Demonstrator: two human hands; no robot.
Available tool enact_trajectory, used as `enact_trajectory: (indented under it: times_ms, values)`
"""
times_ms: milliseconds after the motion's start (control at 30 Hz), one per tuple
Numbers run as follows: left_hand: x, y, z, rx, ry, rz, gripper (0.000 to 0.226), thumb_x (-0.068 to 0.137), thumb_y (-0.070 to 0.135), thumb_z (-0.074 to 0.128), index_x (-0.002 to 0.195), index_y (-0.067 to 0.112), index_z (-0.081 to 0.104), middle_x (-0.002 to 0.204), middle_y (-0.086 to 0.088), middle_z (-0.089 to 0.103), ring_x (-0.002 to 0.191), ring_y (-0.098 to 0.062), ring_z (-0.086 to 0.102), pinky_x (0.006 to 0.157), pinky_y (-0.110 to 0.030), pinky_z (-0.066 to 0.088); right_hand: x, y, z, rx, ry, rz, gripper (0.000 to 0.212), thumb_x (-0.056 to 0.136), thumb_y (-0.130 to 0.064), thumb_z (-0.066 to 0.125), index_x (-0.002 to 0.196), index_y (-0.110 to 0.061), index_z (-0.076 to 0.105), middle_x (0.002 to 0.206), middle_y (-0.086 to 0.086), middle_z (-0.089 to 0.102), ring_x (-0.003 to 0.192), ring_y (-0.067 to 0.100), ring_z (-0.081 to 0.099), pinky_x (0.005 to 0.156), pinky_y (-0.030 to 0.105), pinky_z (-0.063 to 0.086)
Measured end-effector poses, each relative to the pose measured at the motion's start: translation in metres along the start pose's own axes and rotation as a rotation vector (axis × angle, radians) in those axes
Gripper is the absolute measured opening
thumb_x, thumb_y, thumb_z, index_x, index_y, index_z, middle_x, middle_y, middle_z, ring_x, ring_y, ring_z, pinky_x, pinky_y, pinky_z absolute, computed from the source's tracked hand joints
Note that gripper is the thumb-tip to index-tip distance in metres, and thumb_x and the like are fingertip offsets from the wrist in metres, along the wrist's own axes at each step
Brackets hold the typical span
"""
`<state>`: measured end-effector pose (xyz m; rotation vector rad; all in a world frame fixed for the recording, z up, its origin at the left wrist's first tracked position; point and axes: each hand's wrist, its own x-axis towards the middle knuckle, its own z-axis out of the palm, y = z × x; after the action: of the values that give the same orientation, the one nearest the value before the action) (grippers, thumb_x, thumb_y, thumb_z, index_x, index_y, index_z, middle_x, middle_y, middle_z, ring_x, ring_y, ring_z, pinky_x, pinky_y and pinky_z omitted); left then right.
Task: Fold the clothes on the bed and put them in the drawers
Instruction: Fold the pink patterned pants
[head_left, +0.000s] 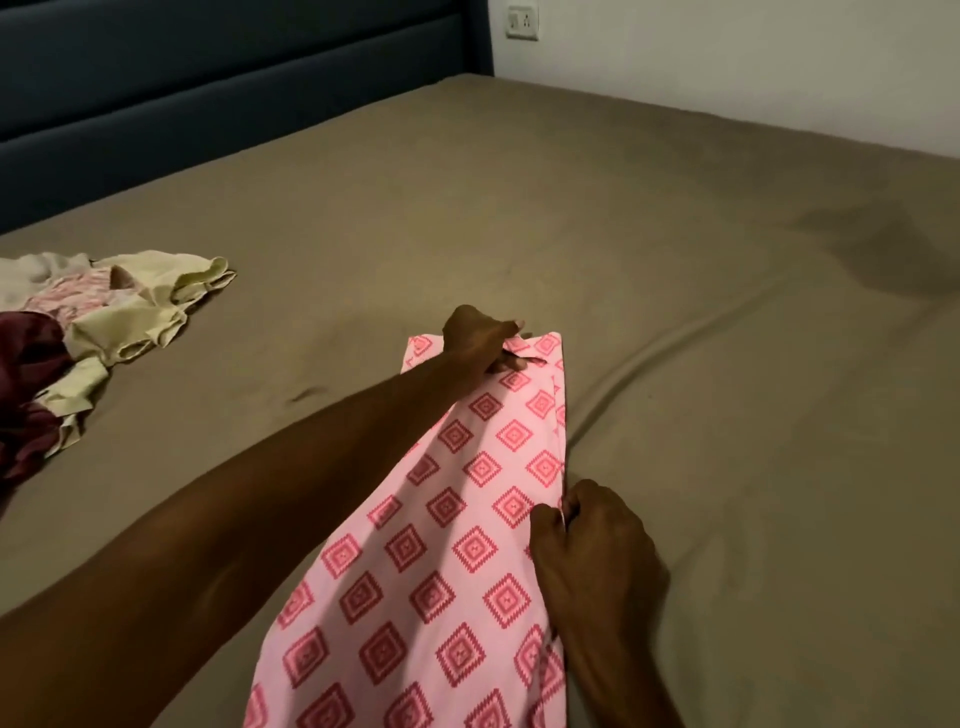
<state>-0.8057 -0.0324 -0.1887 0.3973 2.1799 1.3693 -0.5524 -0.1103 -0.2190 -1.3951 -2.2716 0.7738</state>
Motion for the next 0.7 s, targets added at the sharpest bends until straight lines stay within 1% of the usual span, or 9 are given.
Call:
enact_trajectory:
  times_ms: [133, 200, 233, 300, 367, 433, 533, 600, 700]
  values:
    - [-0.008, 0.007, -0.013, -0.262, -0.263, -0.092, 0.055, 0.096, 0.046, 0.066, 0.106, -0.008, 0.070, 0.093, -0.022, 0.077, 0.079, -0.028, 0.077, 0.051, -0.022, 0.054, -0.002, -0.001, 0.002, -0.017, 0.014, -0.016, 0.033, 0.094, -0.055, 0.048, 0.076, -0.028, 0.051, 0.079, -0.011, 0.062, 0.068, 0.012, 0.060, 0.064, 0.036, 0.056]
    - [-0.011, 0.008, -0.026, -0.371, -0.291, -0.061, 0.051, 0.097, 0.044, 0.064, 0.113, -0.005, 0.069, 0.100, -0.021, 0.077, 0.088, -0.030, 0.077, 0.060, -0.026, 0.057, -0.001, -0.001, 0.001, -0.027, 0.012, -0.019, 0.030, 0.095, -0.052, 0.051, 0.077, -0.027, 0.051, 0.081, -0.010, 0.062, 0.069, 0.014, 0.060, 0.065, 0.035, 0.055]
    - [-0.011, 0.005, -0.033, -0.407, -0.241, -0.026, 0.042, 0.097, 0.037, 0.066, 0.111, -0.003, 0.071, 0.098, -0.019, 0.077, 0.087, -0.030, 0.076, 0.063, -0.028, 0.056, -0.001, 0.000, 0.001, -0.026, 0.007, -0.018, 0.029, 0.094, -0.050, 0.052, 0.077, -0.027, 0.050, 0.081, -0.009, 0.062, 0.069, 0.014, 0.060, 0.064, 0.035, 0.055]
    - [-0.018, -0.006, -0.050, -0.338, 0.032, 0.063, 0.020, 0.093, 0.019, 0.069, 0.101, 0.002, 0.075, 0.090, -0.015, 0.078, 0.080, -0.028, 0.076, 0.065, -0.032, 0.057, -0.001, -0.001, 0.002, -0.013, 0.008, -0.020, 0.029, 0.094, -0.047, 0.054, 0.075, -0.027, 0.047, 0.080, -0.008, 0.061, 0.068, 0.015, 0.059, 0.063, 0.035, 0.053]
    - [-0.023, -0.026, -0.070, 0.011, 0.390, 0.168, 0.011, 0.090, 0.016, 0.068, 0.095, 0.011, 0.077, 0.088, -0.004, 0.078, 0.078, -0.021, 0.074, 0.070, -0.032, 0.059, -0.001, 0.000, 0.002, 0.012, 0.020, -0.028, 0.029, 0.095, -0.046, 0.056, 0.074, -0.028, 0.046, 0.080, -0.007, 0.061, 0.068, 0.015, 0.059, 0.063, 0.037, 0.055]
    - [-0.029, -0.045, -0.091, 0.318, 0.544, 0.184, 0.011, 0.087, 0.026, 0.072, 0.093, 0.018, 0.076, 0.091, 0.002, 0.076, 0.084, -0.017, 0.070, 0.077, -0.031, 0.055, -0.001, 0.000, 0.001, 0.023, 0.004, -0.031, 0.029, 0.095, -0.047, 0.057, 0.075, -0.029, 0.047, 0.081, -0.008, 0.061, 0.069, 0.014, 0.059, 0.063, 0.038, 0.055]
    - [-0.031, -0.056, -0.106, 0.347, 0.346, 0.119, 0.027, 0.084, 0.044, 0.080, 0.085, 0.017, 0.077, 0.076, 0.000, 0.074, 0.070, -0.017, 0.068, 0.067, -0.032, 0.054, 0.000, 0.001, 0.001, 0.067, -0.011, -0.028, 0.026, 0.093, -0.056, 0.059, 0.084, -0.031, 0.057, 0.087, -0.012, 0.065, 0.073, 0.012, 0.062, 0.068, 0.036, 0.056]
    - [-0.031, -0.049, -0.111, 0.205, 0.162, 0.097, 0.026, 0.084, 0.039, 0.083, 0.085, 0.013, 0.077, 0.070, -0.001, 0.073, 0.063, -0.016, 0.068, 0.057, -0.028, 0.050, 0.001, 0.000, 0.000, 0.123, -0.014, -0.023, 0.025, 0.092, -0.058, 0.062, 0.092, -0.033, 0.064, 0.092, -0.014, 0.069, 0.077, 0.011, 0.065, 0.071, 0.037, 0.057]
    - [-0.030, -0.037, -0.113, 0.146, 0.031, 0.105, 0.017, 0.080, 0.021, 0.087, 0.089, 0.009, 0.078, 0.077, -0.004, 0.077, 0.068, -0.018, 0.073, 0.058, -0.026, 0.053, 0.001, 0.000, -0.001, 0.180, -0.005, -0.018, 0.021, 0.093, -0.052, 0.066, 0.097, -0.032, 0.069, 0.094, -0.013, 0.073, 0.077, 0.011, 0.067, 0.072, 0.038, 0.059]
